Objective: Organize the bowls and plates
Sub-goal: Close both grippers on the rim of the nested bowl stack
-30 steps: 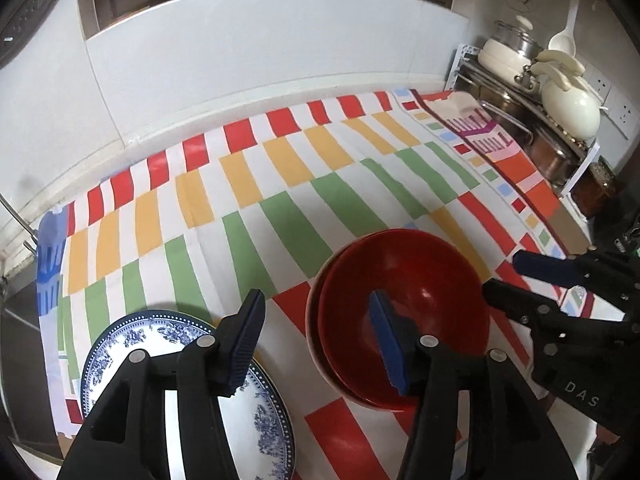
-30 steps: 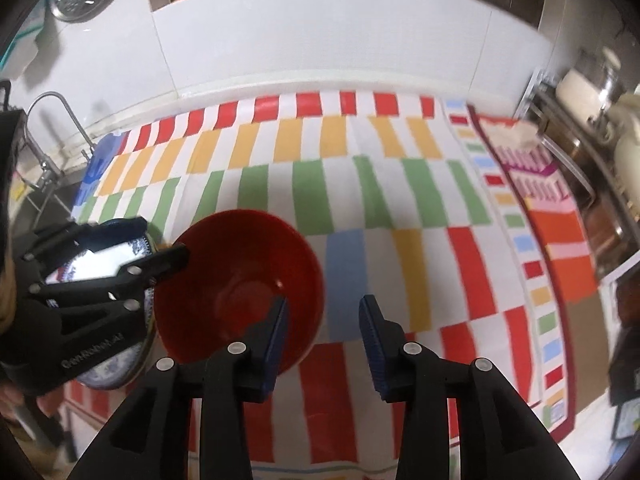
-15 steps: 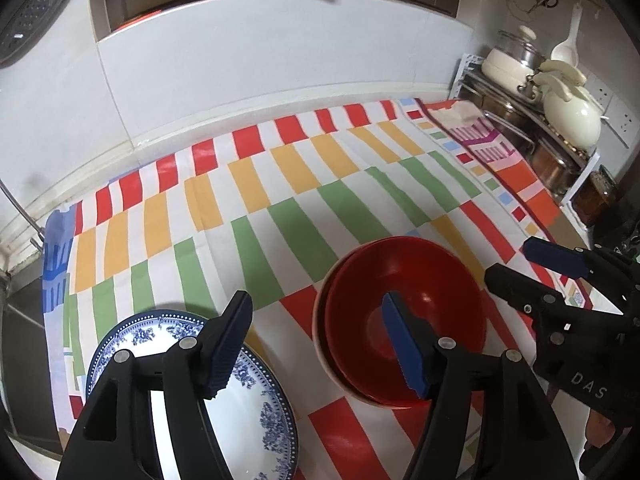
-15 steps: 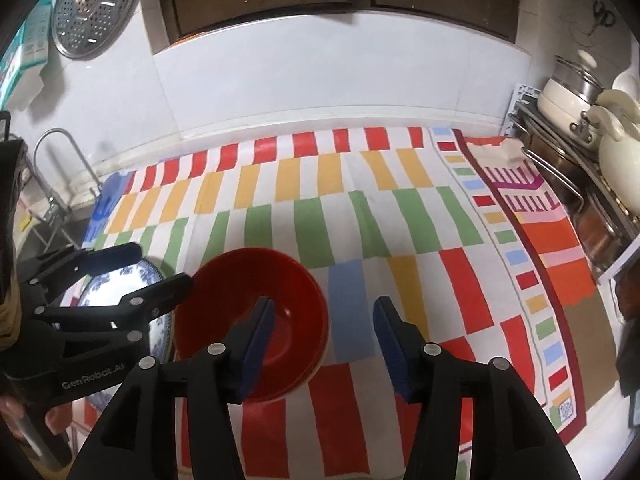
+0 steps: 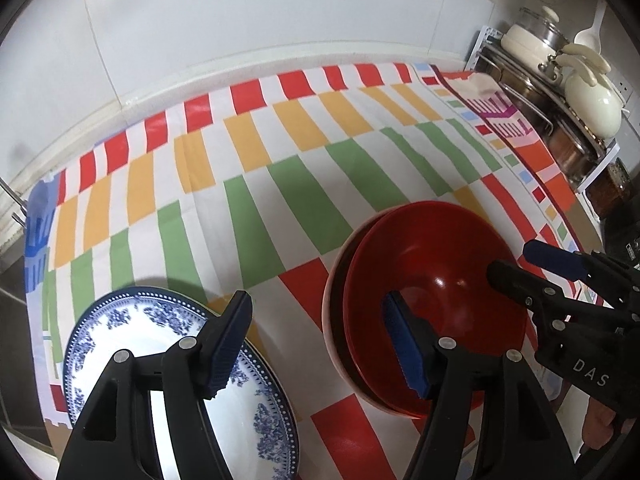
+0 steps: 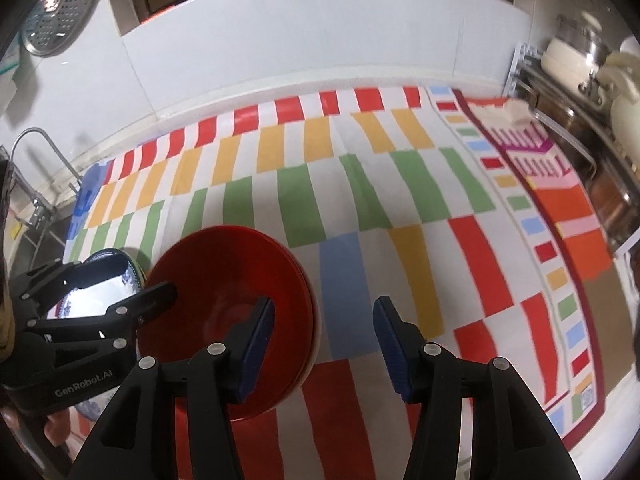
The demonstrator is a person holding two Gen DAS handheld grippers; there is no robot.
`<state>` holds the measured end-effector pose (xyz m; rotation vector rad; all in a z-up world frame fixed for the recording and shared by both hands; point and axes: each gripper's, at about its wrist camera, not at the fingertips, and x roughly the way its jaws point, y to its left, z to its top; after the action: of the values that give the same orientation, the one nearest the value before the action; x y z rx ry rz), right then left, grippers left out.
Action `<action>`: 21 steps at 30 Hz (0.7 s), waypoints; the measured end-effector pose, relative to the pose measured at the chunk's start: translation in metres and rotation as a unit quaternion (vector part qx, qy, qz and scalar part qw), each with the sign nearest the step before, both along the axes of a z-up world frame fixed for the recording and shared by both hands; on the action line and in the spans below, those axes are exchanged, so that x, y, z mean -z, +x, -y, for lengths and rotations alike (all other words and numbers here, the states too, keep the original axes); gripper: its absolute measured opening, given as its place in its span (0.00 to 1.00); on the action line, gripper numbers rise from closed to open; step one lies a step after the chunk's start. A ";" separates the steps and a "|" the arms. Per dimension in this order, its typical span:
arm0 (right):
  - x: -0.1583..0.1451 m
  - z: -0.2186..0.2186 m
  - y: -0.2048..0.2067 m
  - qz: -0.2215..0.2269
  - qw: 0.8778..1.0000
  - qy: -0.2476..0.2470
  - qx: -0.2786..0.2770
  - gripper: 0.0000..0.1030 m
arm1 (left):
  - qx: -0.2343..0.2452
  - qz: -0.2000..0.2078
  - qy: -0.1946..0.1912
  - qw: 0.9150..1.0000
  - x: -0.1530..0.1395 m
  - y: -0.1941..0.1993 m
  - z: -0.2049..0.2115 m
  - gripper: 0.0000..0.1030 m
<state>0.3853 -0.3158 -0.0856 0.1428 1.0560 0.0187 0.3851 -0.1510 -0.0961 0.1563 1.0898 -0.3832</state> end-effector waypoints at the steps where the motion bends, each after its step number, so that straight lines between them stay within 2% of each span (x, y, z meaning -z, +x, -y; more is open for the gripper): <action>1: 0.003 0.001 0.000 -0.004 1.000 0.003 0.002 0.51 | 0.000 -0.003 0.001 1.000 0.002 0.001 0.001 0.65; 9: 0.022 0.001 0.003 -0.032 0.999 0.032 0.016 0.50 | 0.005 -0.036 -0.006 0.999 0.021 0.006 0.004 0.62; 14: 0.030 -0.002 0.002 -0.050 0.998 0.043 0.015 0.37 | 0.011 -0.055 -0.015 0.998 0.028 0.006 0.005 0.47; 18: 0.035 -0.004 0.001 -0.061 0.996 0.056 0.015 0.33 | 0.018 -0.065 -0.028 0.997 0.030 0.004 0.007 0.38; 21: 0.038 -0.007 0.001 -0.071 0.995 0.074 0.012 0.27 | 0.026 -0.075 -0.040 0.996 0.032 0.003 0.010 0.32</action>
<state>0.3867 -0.3092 -0.1241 0.2952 1.1949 0.0654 0.3877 -0.1610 -0.1283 0.0856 1.2177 -0.4910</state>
